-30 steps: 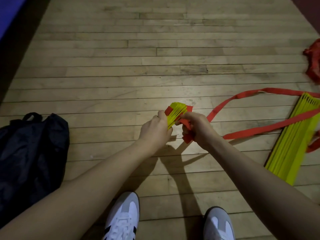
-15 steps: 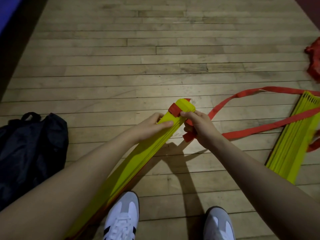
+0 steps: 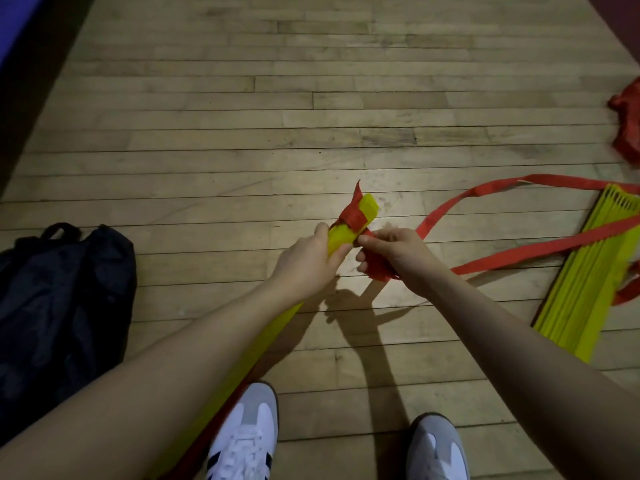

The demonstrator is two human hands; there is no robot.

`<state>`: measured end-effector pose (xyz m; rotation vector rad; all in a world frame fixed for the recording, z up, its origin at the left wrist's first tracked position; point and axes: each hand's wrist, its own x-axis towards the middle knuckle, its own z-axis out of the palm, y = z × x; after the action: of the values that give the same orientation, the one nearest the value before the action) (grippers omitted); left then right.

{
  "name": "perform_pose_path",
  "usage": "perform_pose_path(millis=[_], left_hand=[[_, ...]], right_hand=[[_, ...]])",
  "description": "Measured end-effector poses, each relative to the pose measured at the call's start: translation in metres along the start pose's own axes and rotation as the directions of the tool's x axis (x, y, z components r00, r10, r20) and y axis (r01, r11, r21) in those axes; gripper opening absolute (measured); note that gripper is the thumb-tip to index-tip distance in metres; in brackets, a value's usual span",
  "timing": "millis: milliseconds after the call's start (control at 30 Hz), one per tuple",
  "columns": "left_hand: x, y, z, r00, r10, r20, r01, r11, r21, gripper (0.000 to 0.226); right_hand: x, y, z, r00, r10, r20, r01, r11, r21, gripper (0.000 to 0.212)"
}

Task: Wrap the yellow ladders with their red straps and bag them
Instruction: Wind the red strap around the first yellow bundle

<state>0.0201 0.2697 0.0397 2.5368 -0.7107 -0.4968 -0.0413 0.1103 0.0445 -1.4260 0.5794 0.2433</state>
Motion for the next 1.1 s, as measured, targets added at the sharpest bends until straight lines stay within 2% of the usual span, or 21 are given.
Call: perform_pose_path(millis=[67,133,200,267,400,467,567,633,733,900,1000,1100], left_hand=[[-0.001,0.003,0.002,1.000,0.008,-0.027,-0.006,0.997,0.082,0.042],[-0.002,0.005,0.003,0.999,-0.001,-0.034,0.005,0.990,0.141,0.041],[-0.002,0.005,0.003,0.999,0.006,-0.042,0.002,0.983,0.183,0.041],[-0.002,0.004,0.002,0.996,0.040,-0.079,-0.019,0.970,0.244,0.041],[0.001,0.001,-0.001,0.985,0.103,-0.136,-0.053,0.943,0.328,0.039],[0.002,0.000,-0.001,0.983,0.116,-0.143,-0.055,0.927,0.370,0.037],[0.006,-0.003,-0.002,0.982,0.109,-0.151,-0.038,0.912,0.409,0.036],[0.010,-0.005,-0.001,0.984,0.100,-0.147,-0.024,0.894,0.448,0.036],[0.011,-0.011,0.008,0.974,0.138,-0.182,-0.012,0.826,0.563,0.035],[0.009,-0.018,0.023,0.941,0.234,-0.246,-0.028,0.776,0.631,0.051],[0.005,-0.017,0.023,0.922,0.271,-0.275,-0.027,0.756,0.654,0.052],[0.002,-0.015,0.022,0.919,0.278,-0.281,-0.048,0.784,0.619,0.056]], right_hand=[[0.000,-0.001,-0.001,0.999,0.015,0.043,-0.011,0.997,-0.073,0.015],[0.000,-0.006,-0.003,0.998,0.019,0.064,-0.002,0.968,-0.252,0.012],[0.001,-0.010,-0.005,0.998,-0.004,0.061,0.032,0.885,-0.464,0.004],[0.003,-0.011,-0.007,0.997,-0.059,0.047,0.076,0.793,-0.605,0.008],[0.004,-0.012,-0.004,0.993,-0.118,0.017,0.099,0.738,-0.668,0.011],[0.005,-0.013,-0.001,0.994,-0.101,0.031,0.098,0.763,-0.639,0.014],[0.003,-0.013,0.003,0.997,-0.020,0.080,0.048,0.928,-0.370,0.015],[-0.001,-0.015,0.007,0.996,-0.004,0.086,0.025,0.971,-0.239,0.010],[-0.002,-0.015,0.018,0.999,-0.029,0.045,0.037,0.980,-0.193,0.040],[-0.001,-0.010,0.041,0.978,-0.025,-0.208,0.022,1.000,-0.017,0.031],[0.002,-0.009,0.045,0.964,-0.025,-0.265,0.027,1.000,0.002,0.031],[0.004,-0.008,0.046,0.955,-0.032,-0.294,0.032,0.999,-0.005,0.030]])
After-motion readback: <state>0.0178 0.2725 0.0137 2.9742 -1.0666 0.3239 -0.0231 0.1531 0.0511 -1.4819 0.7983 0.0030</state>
